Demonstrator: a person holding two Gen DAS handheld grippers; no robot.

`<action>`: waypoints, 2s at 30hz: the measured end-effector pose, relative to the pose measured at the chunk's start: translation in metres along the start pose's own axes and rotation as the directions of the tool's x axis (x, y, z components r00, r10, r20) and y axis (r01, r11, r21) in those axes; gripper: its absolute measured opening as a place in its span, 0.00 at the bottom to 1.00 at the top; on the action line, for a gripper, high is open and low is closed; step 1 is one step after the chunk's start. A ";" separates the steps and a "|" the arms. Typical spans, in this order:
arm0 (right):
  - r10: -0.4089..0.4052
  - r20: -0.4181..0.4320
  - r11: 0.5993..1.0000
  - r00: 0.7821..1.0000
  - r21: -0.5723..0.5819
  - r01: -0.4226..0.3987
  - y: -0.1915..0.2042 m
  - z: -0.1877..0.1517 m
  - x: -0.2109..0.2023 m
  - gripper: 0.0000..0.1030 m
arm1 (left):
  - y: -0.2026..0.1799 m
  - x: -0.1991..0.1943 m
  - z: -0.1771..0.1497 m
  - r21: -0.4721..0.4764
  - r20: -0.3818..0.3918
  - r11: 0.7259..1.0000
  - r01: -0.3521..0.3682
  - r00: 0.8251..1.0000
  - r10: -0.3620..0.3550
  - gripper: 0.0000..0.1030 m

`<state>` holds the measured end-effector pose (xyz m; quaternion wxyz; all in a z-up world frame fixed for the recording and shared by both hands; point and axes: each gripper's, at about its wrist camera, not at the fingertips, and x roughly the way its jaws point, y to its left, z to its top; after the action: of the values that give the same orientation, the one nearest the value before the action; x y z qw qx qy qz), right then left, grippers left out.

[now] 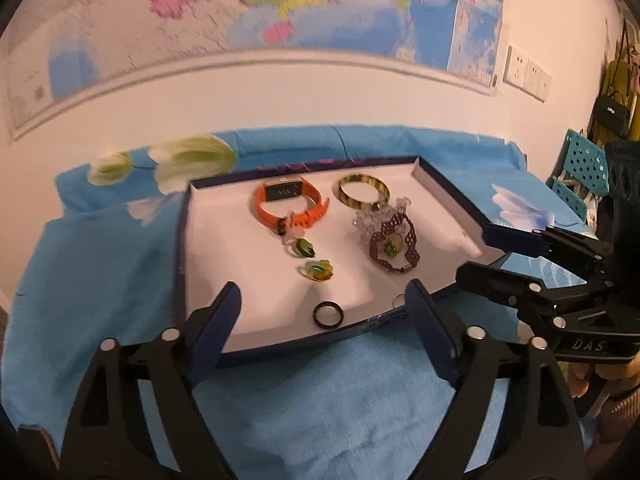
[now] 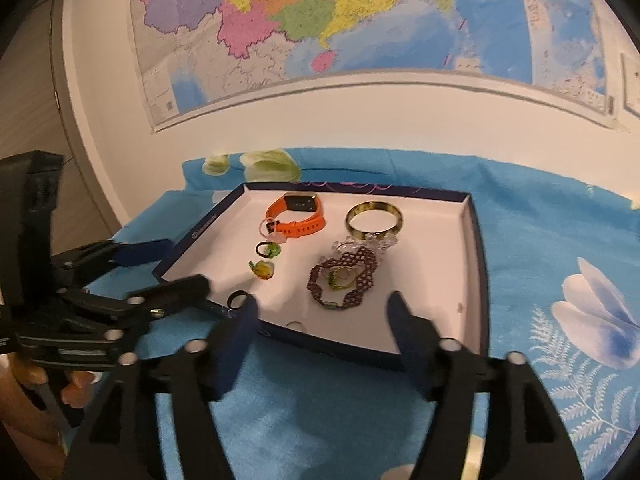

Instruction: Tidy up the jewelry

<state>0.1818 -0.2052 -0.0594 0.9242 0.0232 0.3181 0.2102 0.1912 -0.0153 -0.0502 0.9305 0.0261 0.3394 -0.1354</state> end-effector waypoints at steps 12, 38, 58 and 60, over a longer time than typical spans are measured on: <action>-0.128 0.269 0.985 0.954 -0.077 0.154 0.032 -0.018 -0.075 0.94 | 0.004 -0.094 -0.024 -0.091 0.253 0.989 -0.115 0.958 0.135 0.94; -0.152 0.337 0.986 0.929 -0.017 0.167 0.038 -0.034 -0.091 0.94 | -0.016 -0.128 -0.043 -0.122 0.380 0.979 -0.162 0.904 0.197 0.94; -0.163 0.338 0.984 0.927 -0.010 0.177 0.035 -0.034 -0.091 0.94 | -0.018 -0.129 -0.045 -0.119 0.386 0.981 -0.152 0.903 0.187 0.94; -0.163 0.335 0.984 0.928 -0.011 0.176 0.035 -0.034 -0.090 0.94 | -0.018 -0.129 -0.045 -0.119 0.387 0.981 -0.153 0.903 0.188 0.94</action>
<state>0.0840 -0.2126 -0.0284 0.9795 0.0120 0.1541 0.1290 0.0639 0.0043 -0.0022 0.9884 -0.0124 0.1459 -0.0412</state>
